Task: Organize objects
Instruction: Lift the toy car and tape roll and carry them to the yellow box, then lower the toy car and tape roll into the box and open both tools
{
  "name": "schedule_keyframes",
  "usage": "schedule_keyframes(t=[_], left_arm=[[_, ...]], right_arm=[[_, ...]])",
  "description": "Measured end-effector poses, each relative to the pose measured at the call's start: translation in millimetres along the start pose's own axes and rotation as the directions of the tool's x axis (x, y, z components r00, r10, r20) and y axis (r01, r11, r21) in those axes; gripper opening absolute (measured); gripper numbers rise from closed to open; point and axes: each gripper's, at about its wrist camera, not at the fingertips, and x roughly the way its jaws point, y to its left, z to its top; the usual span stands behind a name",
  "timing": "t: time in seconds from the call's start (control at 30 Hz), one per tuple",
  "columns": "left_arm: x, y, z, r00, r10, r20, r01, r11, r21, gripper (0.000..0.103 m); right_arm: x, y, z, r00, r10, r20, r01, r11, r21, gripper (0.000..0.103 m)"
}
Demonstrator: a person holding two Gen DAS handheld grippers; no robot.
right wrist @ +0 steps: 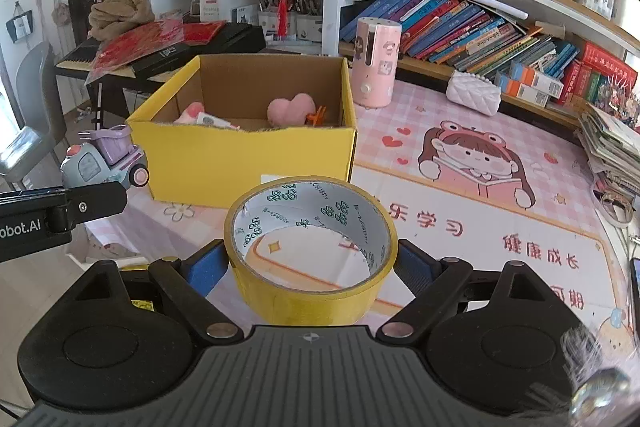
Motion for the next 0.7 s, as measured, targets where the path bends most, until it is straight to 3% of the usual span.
schedule_keyframes(t=[0.33, 0.7], left_arm=[[29.3, -1.2, 29.2, 0.999, 0.027, 0.029, -0.026, 1.000, -0.013, 0.041], [84.9, 0.5, 82.5, 0.989, 0.125, 0.081, -0.120, 0.991, -0.063, 0.041]], right_arm=[[22.4, -9.9, 33.8, 0.999, 0.026, 0.025, -0.026, 1.000, -0.001, 0.088], [84.8, -11.7, 102.6, 0.990, 0.100, 0.104, -0.085, 0.986, -0.142, 0.088]])
